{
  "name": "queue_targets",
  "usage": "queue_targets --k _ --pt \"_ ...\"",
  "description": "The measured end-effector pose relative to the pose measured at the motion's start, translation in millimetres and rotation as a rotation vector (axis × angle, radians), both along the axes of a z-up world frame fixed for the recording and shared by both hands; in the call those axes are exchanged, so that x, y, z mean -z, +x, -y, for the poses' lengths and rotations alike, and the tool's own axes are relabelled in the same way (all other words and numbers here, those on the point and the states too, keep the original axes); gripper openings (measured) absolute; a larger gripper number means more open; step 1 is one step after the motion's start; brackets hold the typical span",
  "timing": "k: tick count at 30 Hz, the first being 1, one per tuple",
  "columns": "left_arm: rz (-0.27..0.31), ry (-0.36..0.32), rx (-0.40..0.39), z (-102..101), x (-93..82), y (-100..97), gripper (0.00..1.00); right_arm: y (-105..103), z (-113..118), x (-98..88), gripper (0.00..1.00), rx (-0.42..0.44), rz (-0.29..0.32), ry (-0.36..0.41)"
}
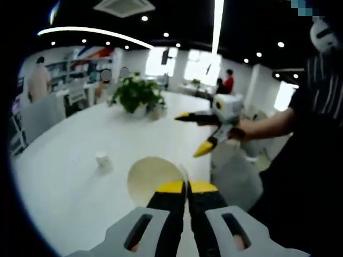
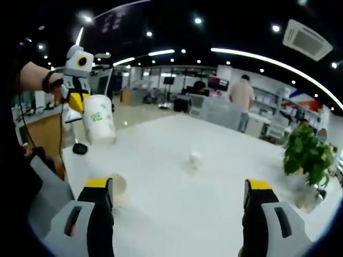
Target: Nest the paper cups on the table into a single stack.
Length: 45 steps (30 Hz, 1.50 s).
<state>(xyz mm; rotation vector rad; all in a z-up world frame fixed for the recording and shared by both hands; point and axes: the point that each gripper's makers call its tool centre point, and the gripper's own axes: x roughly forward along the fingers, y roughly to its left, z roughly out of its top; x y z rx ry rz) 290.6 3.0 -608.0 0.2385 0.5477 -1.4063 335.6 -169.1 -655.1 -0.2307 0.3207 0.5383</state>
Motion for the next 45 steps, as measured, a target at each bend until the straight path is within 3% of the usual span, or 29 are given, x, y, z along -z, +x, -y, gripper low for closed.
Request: queue_targets --k 6,11,17,23,29,35,45 --pt "0.071 0.116 0.104 10.0 19.3 -7.6 0.0 2.7 1.4 4.1 1.0 -0.006 0.011 -0.016" --pt "0.151 0.198 0.154 16.6 33.8 -1.1 0.0 10.2 8.5 3.3 0.99 0.023 0.019 0.016" --pt "0.213 0.297 0.269 19.3 55.1 -7.1 0.0 15.1 10.4 0.3 0.99 0.033 0.035 0.036" --pt "0.239 0.355 0.318 22.8 73.9 -10.3 0.0 16.7 10.3 -3.5 0.99 0.029 0.047 0.043" --pt "0.305 0.407 0.389 26.5 88.2 -11.3 0.0 16.4 12.7 0.6 0.98 0.036 0.033 0.048" --pt "0.39 0.499 0.509 24.0 104.4 -15.9 0.0 15.0 15.1 2.6 0.98 0.04 0.026 0.053" --pt "0.442 0.551 0.599 27.7 119.4 -17.3 0.0 15.0 17.8 2.7 0.97 0.046 0.022 0.068"
